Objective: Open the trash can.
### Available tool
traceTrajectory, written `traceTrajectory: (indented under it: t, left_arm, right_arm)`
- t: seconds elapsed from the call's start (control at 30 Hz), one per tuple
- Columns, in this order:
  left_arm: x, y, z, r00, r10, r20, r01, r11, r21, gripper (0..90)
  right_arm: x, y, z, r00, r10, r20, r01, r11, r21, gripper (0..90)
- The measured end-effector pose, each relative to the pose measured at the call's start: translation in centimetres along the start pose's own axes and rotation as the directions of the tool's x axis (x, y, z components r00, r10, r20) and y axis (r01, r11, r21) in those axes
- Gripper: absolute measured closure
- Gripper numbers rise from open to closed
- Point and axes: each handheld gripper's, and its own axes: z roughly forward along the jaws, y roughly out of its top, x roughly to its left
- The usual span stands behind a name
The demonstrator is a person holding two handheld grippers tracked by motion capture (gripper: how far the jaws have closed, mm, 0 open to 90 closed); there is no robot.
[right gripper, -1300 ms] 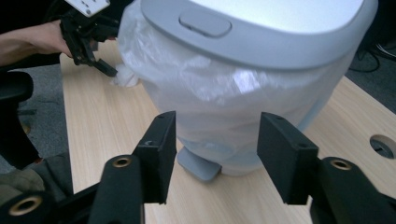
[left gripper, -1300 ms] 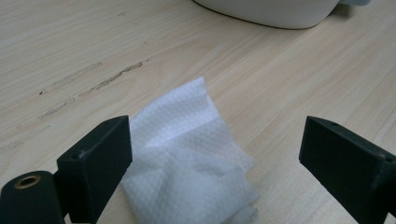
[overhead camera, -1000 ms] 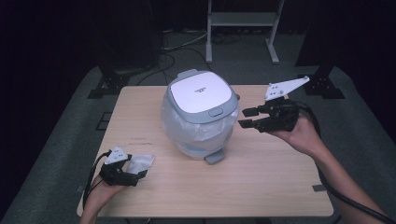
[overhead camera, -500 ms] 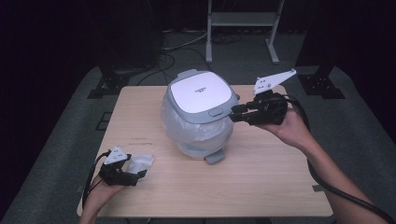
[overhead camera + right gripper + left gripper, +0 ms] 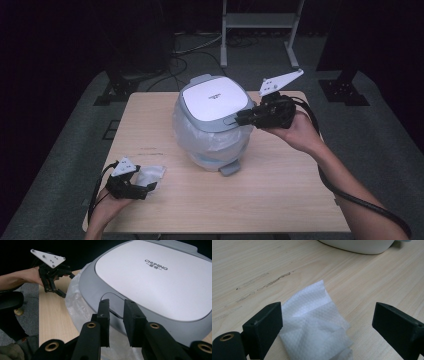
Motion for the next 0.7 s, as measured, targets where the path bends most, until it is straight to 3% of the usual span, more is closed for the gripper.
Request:
traceTrajectory:
  t: [0.47, 0.7]
  left_arm:
    - [0.1, -0.1, -0.1, 1.0000, -0.004, 0.000, 0.004, 1.0000, 0.003, 8.7]
    - [0.1, -0.1, 0.0, 1.0000, -0.003, 0.002, 0.003, 1.0000, 0.006, 8.6]
  right_arm:
    - [-0.1, 0.8, 1.4, 0.9998, -0.016, 0.015, 0.016, 0.9997, 0.016, 81.3]
    - [0.2, 0.7, 1.8, 0.9985, -0.039, 0.037, 0.040, 0.9992, -0.004, 86.1]
